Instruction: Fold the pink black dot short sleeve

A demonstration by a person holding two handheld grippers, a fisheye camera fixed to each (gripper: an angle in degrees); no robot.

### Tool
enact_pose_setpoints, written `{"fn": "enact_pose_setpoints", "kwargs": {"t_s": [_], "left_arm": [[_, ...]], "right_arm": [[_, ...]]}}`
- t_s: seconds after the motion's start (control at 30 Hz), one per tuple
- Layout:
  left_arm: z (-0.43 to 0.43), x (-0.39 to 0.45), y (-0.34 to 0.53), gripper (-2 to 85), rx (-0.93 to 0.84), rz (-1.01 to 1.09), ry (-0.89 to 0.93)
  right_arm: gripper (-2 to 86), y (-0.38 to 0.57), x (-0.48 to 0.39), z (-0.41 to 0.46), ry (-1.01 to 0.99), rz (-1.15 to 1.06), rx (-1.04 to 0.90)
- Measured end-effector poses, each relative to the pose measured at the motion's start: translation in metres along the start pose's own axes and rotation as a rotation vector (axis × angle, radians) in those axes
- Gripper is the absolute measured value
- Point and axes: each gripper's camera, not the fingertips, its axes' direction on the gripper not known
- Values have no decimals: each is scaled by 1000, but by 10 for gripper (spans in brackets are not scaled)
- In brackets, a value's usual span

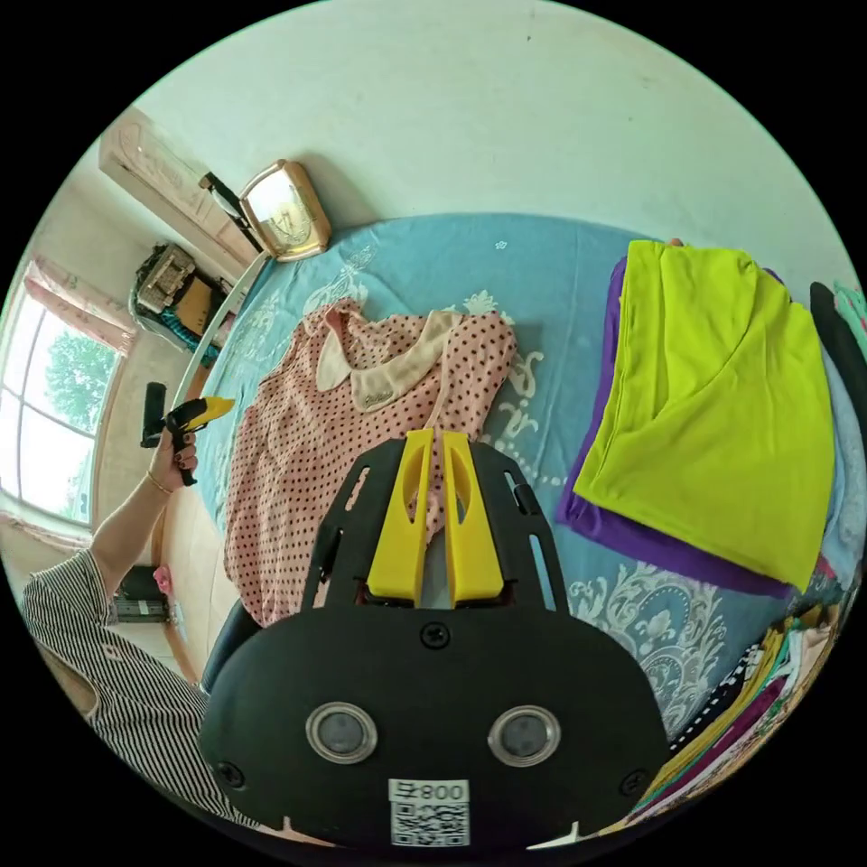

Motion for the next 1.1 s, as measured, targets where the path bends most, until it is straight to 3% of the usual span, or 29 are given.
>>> {"fn": "enact_pose_setpoints", "kwargs": {"t_s": [0.23, 0.37, 0.6, 0.7, 0.87, 1.1], "left_arm": [[29, -31, 185, 105, -11, -227, 50], [68, -29, 265, 110, -11, -338, 123], [144, -9, 309, 95, -48, -372, 175], [164, -2, 321, 64, -70, -387, 102], [179, 21, 344, 36, -44, -353, 142], [163, 70, 363, 28, 40, -228, 232]], "right_arm": [[58, 193, -51, 50, -312, 110, -56], [81, 287, -97, 94, -382, 231, -171], [91, 356, -176, 158, -431, 315, -276], [87, 365, -208, 185, -417, 323, -322], [29, 380, -255, 219, -364, 332, -359], [4, 416, -280, 195, -518, 340, -297]]}}
